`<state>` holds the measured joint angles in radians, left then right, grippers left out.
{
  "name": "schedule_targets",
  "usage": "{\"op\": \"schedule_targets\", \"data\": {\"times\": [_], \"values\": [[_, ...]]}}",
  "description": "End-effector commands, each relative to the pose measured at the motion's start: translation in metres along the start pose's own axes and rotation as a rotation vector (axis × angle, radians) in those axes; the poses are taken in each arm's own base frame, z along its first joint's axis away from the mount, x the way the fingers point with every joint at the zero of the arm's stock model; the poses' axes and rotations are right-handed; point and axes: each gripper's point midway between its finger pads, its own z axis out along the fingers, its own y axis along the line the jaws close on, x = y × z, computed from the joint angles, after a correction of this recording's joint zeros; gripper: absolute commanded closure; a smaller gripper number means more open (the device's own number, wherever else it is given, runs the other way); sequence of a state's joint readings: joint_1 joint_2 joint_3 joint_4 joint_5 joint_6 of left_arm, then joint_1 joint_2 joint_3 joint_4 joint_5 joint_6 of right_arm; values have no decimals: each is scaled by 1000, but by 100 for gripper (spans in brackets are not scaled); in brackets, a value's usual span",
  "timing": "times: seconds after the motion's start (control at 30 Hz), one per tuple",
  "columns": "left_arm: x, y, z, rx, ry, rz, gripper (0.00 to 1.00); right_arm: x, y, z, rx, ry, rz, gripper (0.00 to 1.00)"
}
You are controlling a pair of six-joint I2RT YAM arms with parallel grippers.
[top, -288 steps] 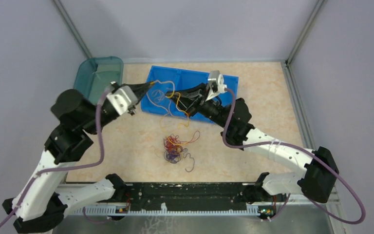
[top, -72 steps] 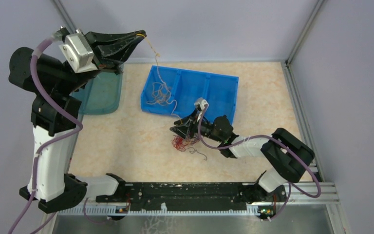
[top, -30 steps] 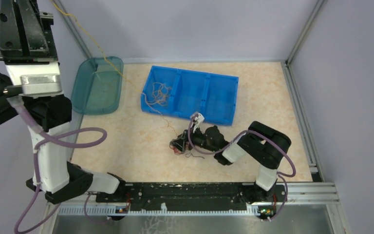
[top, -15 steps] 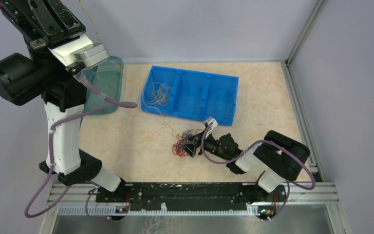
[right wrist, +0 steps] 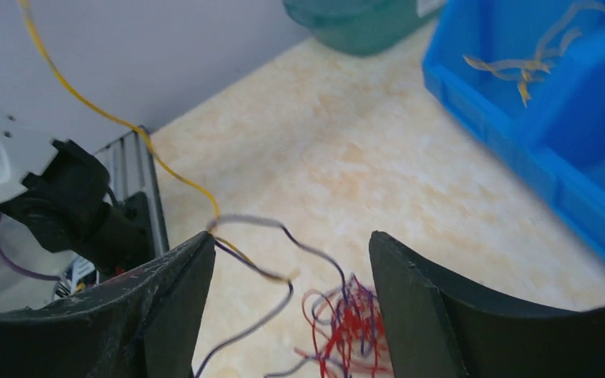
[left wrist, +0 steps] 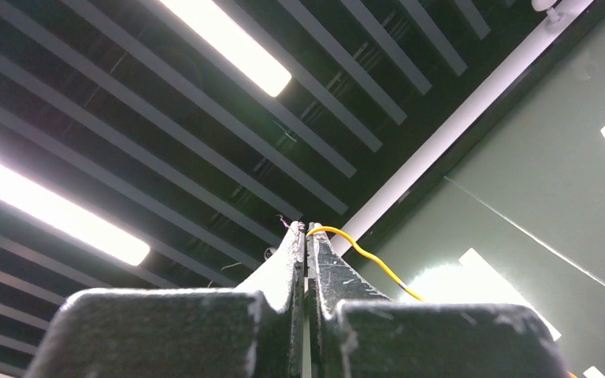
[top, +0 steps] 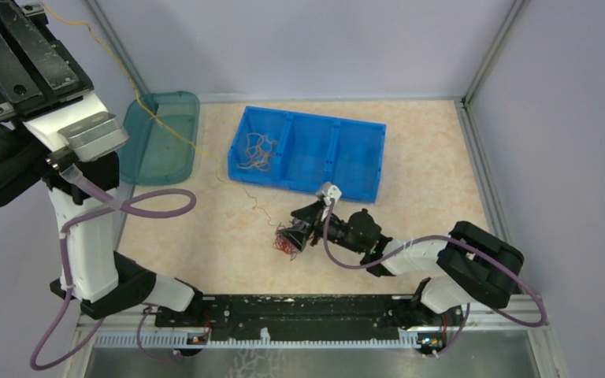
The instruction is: Untangle the cables
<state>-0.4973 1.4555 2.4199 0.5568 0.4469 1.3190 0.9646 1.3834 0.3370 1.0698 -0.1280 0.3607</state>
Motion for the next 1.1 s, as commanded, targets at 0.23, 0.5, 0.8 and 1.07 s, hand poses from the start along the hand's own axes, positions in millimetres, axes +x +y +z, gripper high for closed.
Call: {"op": "schedule_targets", "data": {"times": [0.23, 0.5, 0.8, 1.07], "values": [[-12, 5, 5, 13, -63, 3, 100, -10, 41, 58, -224, -12, -99, 30], [-18, 8, 6, 18, -91, 14, 100, 29, 24, 71, -157, 74, -45, 36], [-25, 24, 8, -23, -121, 45, 100, 47, -24, 82, 88, 118, -47, 52], [-6, 14, 0, 37, 2, -61, 100, 28, -39, 61, 198, 46, -61, 50]]}}
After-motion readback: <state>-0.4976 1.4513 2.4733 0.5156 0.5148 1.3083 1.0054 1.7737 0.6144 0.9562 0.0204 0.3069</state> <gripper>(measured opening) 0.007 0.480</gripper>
